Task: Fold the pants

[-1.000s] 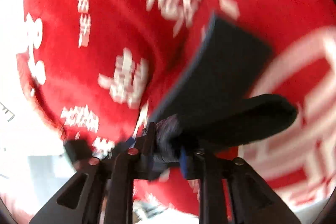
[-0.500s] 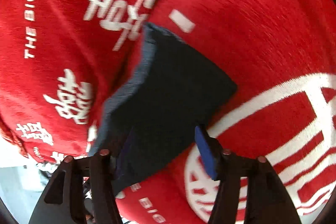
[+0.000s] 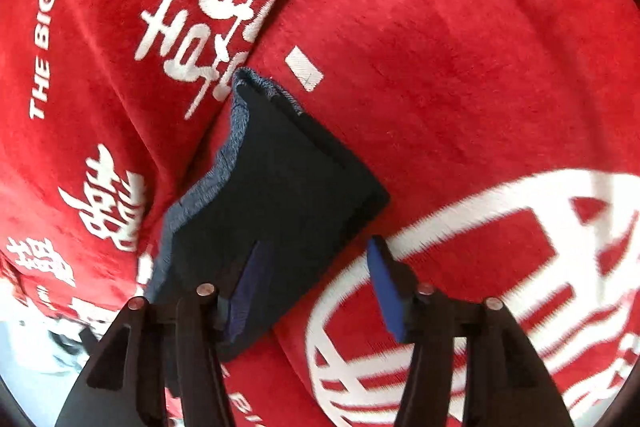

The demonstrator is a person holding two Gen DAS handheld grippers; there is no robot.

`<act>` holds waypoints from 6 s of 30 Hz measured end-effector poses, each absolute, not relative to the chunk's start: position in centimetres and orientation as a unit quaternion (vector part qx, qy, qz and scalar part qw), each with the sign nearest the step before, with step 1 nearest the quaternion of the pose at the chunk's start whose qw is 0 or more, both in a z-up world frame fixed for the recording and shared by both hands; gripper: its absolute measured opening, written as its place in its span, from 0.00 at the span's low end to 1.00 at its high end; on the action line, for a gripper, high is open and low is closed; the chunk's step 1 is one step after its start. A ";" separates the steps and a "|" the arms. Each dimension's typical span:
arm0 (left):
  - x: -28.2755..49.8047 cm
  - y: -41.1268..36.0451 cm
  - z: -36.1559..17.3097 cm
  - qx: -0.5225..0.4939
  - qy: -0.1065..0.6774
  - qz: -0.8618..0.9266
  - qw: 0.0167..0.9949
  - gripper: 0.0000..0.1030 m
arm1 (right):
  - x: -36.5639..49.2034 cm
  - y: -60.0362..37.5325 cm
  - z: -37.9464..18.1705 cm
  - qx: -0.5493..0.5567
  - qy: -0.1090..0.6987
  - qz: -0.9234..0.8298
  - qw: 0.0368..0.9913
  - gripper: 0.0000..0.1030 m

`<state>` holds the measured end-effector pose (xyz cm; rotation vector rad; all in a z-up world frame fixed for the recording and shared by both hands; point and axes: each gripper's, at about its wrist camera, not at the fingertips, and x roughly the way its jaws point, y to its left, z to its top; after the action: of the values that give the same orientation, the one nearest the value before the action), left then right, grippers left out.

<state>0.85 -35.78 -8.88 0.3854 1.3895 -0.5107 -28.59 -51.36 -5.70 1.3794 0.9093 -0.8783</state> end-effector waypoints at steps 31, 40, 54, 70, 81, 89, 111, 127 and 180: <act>7.4 -44.5 -9.9 0.201 0.564 -0.177 0.781 1.00 | -10.5 -53.4 -9.1 0.410 0.518 -0.315 0.681 0.30; 5.2 -35.0 -9.2 0.268 0.578 -0.145 0.757 1.00 | -21.4 -51.7 -3.5 0.358 0.517 -0.360 0.689 0.63; 12.2 -18.3 -7.6 0.329 0.516 -0.072 0.787 1.00 | -9.1 -29.9 -10.8 0.676 0.451 -0.003 0.583 0.65; 17.7 -7.8 -10.9 0.192 0.578 -0.148 0.779 1.00 | -1.3 -22.1 -15.1 0.708 0.418 -0.025 0.568 0.63; 17.7 -7.7 -10.3 0.211 0.575 -0.149 0.776 1.00 | -3.2 -20.5 -12.5 0.563 0.576 -0.086 0.586 0.13; 12.0 -12.3 -8.1 0.219 0.555 -0.214 0.773 1.00 | -1.7 -24.4 -5.8 0.426 0.585 -0.147 0.675 0.32; 16.1 -6.7 -10.2 0.204 0.583 -0.152 0.772 1.00 | 2.9 -20.5 -8.4 0.276 0.638 -0.160 0.701 0.79; 17.2 -0.6 -11.2 0.128 0.579 -0.141 0.793 1.00 | 19.6 -19.7 -4.7 0.303 0.582 0.016 0.755 0.76; 3.1 -21.5 -0.6 0.266 0.534 -0.351 0.722 1.00 | -14.7 -28.7 -0.9 0.530 0.477 -0.320 0.624 0.92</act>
<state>3.07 -21.45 -0.59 0.5884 1.1786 -0.7762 -14.68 -28.74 -0.88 1.2171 1.0958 -0.7351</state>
